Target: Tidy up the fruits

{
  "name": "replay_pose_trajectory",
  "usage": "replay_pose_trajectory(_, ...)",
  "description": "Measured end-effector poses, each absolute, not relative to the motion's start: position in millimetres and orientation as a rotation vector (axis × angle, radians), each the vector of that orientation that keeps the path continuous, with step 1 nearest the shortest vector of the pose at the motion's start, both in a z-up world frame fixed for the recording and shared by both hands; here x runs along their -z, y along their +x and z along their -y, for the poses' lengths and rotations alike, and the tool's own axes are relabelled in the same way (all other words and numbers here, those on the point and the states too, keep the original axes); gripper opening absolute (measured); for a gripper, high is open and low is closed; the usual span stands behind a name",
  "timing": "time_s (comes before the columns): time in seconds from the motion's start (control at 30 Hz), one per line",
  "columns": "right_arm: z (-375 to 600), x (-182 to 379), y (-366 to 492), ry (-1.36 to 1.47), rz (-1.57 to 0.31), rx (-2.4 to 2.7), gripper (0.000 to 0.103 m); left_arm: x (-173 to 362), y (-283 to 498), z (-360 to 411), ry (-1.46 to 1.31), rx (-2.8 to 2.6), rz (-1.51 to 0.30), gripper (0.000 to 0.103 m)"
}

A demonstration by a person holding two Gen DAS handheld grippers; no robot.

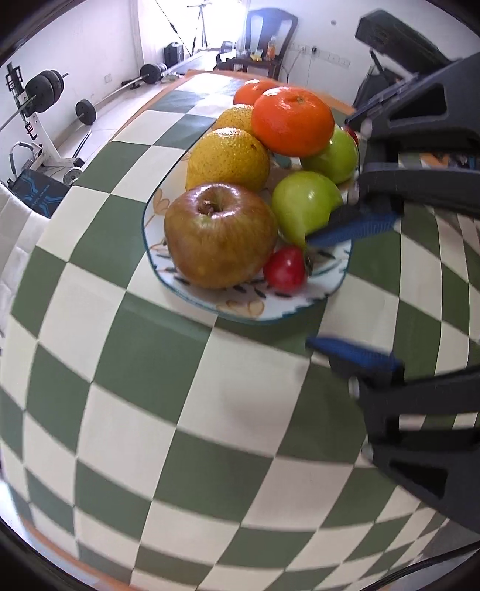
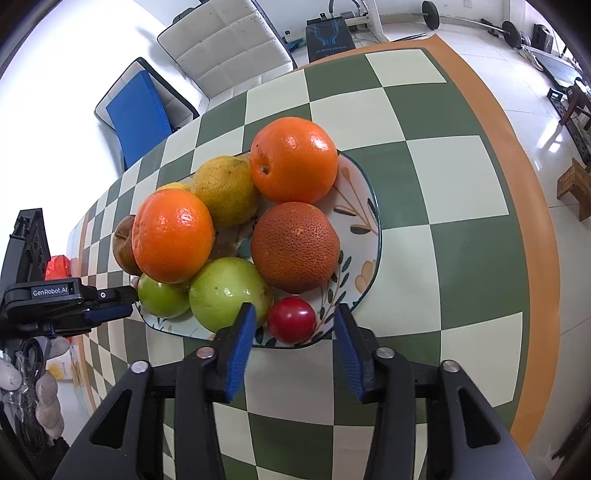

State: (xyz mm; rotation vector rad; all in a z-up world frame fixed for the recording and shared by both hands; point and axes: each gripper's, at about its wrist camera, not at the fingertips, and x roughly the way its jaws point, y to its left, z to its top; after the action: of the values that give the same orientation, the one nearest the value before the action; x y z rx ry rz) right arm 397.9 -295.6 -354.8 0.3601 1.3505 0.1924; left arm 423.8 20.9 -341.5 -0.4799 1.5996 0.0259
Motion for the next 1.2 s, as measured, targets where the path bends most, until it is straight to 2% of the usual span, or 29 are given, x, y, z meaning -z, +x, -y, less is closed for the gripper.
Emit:
replay_pose_trajectory(0.13, 300, 346, 395, 0.358, -1.337, -0.179, 0.071, 322, 409, -15, -0.334, -0.080, -1.540, 0.082)
replay_pose_trajectory(0.17, 301, 342, 393, 0.339, -1.329, -0.167, 0.078, 317, 403, -12, -0.284, -0.090, -1.528, 0.092)
replay_pose_trajectory(0.2, 302, 338, 390, 0.318, -1.321, -0.155, 0.081, 313, 398, -10, -0.248, -0.099, -1.517, 0.097)
replay_pose_trajectory(0.27, 301, 328, 385, 0.258, -1.301, -0.125, 0.089, 305, 387, -6, -0.197, -0.108, -1.490, 0.098)
replay_pose_trajectory(0.43, 292, 306, 368, 0.132, -1.288, -0.065, 0.097, 287, 367, 4, -0.115, -0.116, -1.427, 0.098)
replay_pose_trajectory(0.63, 278, 275, 343, 0.057, -1.255, -0.037, 0.100, 260, 354, 20, -0.079, -0.093, -1.356, 0.099)
replay_pose_trajectory(1.2, 277, 167, 283, 0.066, -1.106, 0.013, 0.100, 156, 288, 42, -0.044, -0.029, -1.183, 0.099)
